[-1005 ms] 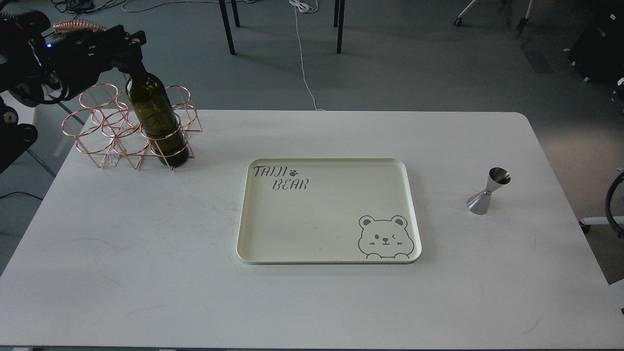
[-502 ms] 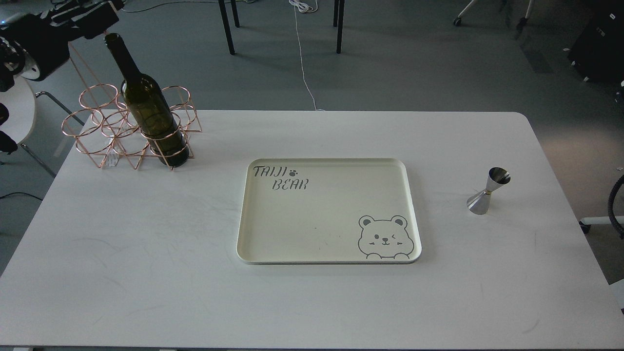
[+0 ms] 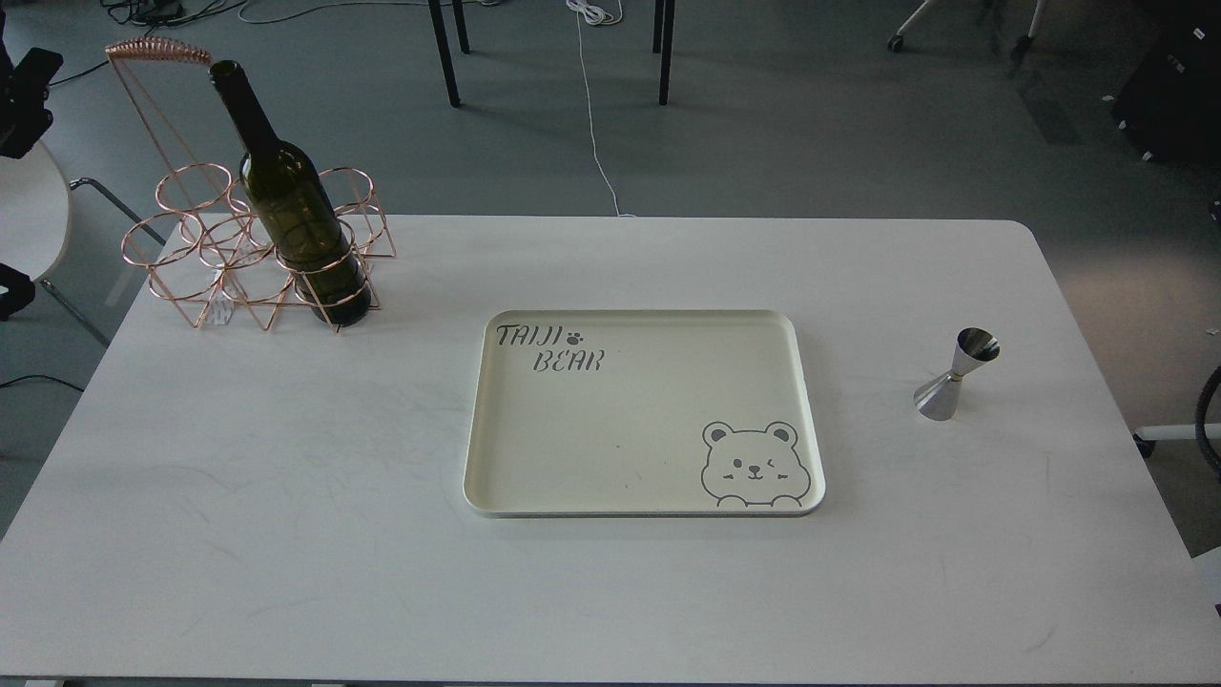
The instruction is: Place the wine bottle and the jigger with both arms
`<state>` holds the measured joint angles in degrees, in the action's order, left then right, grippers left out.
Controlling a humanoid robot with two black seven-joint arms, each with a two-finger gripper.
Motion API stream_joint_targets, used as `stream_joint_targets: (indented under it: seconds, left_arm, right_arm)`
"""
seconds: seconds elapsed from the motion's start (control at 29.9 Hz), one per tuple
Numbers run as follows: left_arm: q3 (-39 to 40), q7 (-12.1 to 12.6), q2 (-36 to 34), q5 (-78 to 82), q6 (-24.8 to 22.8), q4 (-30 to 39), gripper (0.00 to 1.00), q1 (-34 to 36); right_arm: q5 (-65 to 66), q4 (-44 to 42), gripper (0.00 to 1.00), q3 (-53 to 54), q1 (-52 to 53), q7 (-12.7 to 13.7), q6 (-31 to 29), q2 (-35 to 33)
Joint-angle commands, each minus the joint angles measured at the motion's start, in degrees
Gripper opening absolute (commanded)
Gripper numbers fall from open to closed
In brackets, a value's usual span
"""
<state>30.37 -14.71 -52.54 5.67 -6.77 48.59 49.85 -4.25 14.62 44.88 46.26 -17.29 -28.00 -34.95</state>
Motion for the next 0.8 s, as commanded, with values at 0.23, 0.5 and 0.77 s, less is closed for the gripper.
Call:
stream_joint_targets:
  seconds: [0.23,0.5,0.77]
  left_arm:
    - [0.13,-0.23,4.11,-27.19,-18.44,-6.14,0.99,-7.56]
    - [6.71,-2.25,10.61,-33.08,-21.23,-6.14,0.99,-12.66]
    - [13.04,-2.33,16.15,-34.41,-21.23,-5.88,0.99,-18.91]
  right_arm:
    - [-3.03,0.06,1.00,0.03,-3.63,0.23,0.00,1.37]
    - [-7.35,-0.03,1.00,0.38,-4.69,1.03,0.00,4.88]
    - [-7.53,-0.03,1.00,0.65,-5.39,0.32,0.00,6.99]
